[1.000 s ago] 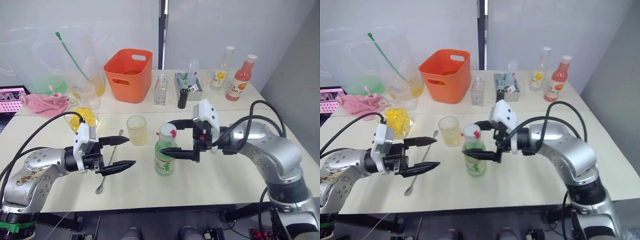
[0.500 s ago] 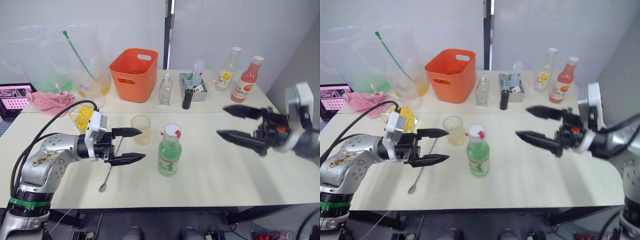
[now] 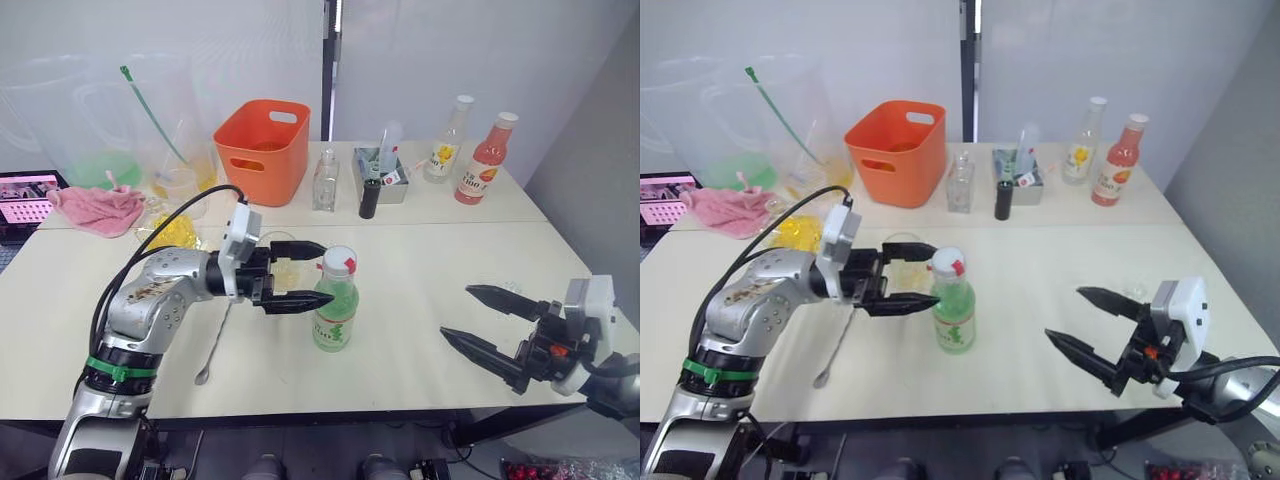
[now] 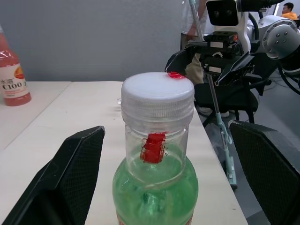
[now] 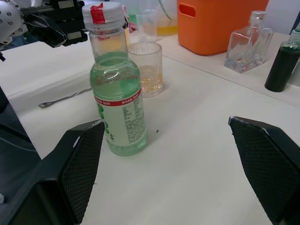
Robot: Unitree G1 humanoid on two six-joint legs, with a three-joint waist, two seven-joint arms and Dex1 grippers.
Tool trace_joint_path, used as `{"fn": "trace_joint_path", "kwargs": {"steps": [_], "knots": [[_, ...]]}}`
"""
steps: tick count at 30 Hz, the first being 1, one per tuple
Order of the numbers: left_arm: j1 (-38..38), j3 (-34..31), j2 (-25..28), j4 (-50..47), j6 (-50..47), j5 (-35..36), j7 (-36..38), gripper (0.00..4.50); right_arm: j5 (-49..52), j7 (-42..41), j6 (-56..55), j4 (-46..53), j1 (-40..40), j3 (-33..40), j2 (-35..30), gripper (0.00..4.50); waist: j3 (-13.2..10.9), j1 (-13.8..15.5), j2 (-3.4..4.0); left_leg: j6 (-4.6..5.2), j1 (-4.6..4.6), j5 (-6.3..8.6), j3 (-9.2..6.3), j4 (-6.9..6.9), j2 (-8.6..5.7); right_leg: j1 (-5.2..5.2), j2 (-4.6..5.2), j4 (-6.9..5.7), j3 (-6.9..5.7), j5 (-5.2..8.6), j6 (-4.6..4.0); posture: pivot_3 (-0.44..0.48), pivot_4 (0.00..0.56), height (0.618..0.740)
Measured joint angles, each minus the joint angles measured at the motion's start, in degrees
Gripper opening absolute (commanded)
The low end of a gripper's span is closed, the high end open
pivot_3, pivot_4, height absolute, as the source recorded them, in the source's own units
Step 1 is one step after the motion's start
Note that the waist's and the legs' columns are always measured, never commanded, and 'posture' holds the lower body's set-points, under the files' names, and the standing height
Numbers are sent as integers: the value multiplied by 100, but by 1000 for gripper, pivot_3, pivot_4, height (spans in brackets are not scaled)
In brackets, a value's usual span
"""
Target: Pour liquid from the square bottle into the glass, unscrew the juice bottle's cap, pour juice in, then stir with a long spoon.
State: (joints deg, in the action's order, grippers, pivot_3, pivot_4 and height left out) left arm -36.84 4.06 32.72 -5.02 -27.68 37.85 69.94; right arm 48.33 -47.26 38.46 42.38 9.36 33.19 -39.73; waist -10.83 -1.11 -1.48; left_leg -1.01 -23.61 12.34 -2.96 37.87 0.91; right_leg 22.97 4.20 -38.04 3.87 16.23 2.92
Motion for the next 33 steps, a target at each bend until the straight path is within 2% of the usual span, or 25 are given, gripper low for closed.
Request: {"fn": "trace_joint_path", "kwargs": {"steps": [8, 19, 20, 28, 29, 33], "knots": [[-98, 259, -198, 222, -119, -297, -124, 4500, -5, 217, -72, 39, 55, -141, -142, 4475, 0, 18, 0, 0, 0, 0, -1, 0, -2, -1, 1, 1, 0, 0, 0, 0, 150, 740], [-150, 420, -660, 371, -115, -531, -196, 4500, -74, 527, -89, 29, -446, -707, -280, 4475, 0, 27, 0, 1, 0, -1, -3, 0, -4, -3, 2, 1, 0, 0, 0, 0, 150, 740], [-150, 437, -696, 371, -113, -555, -196, 3940, -79, 535, -89, 29, -447, -733, -284, 4500, 0, 28, 0, 1, 0, -1, -3, 0, -5, -4, 2, 1, 0, 0, 0, 0, 150, 740], [-278, 366, -777, 381, -109, -649, -267, 1522, -43, 594, -89, 35, -505, -809, -379, 4500, 0, 27, 0, 1, 2, -1, -3, 0, -6, -5, 4, 0, 0, 0, 1, 0, 150, 740], [-277, 367, -799, 381, -109, -649, -265, 1404, -27, 599, -89, 35, -539, -822, -383, 4500, 0, 27, -1, 1, 0, -1, -4, 0, -6, -4, 4, 1, 0, 0, 1, 0, 150, 740], [-277, 354, -796, 402, -106, -652, -254, 1398, 30, 632, -70, 61, -919, -1057, -519, 4500, 0, 21, 0, 1, 2, -1, -4, 0, -6, -5, 3, 2, 0, 0, 1, 0, 150, 740]]}}
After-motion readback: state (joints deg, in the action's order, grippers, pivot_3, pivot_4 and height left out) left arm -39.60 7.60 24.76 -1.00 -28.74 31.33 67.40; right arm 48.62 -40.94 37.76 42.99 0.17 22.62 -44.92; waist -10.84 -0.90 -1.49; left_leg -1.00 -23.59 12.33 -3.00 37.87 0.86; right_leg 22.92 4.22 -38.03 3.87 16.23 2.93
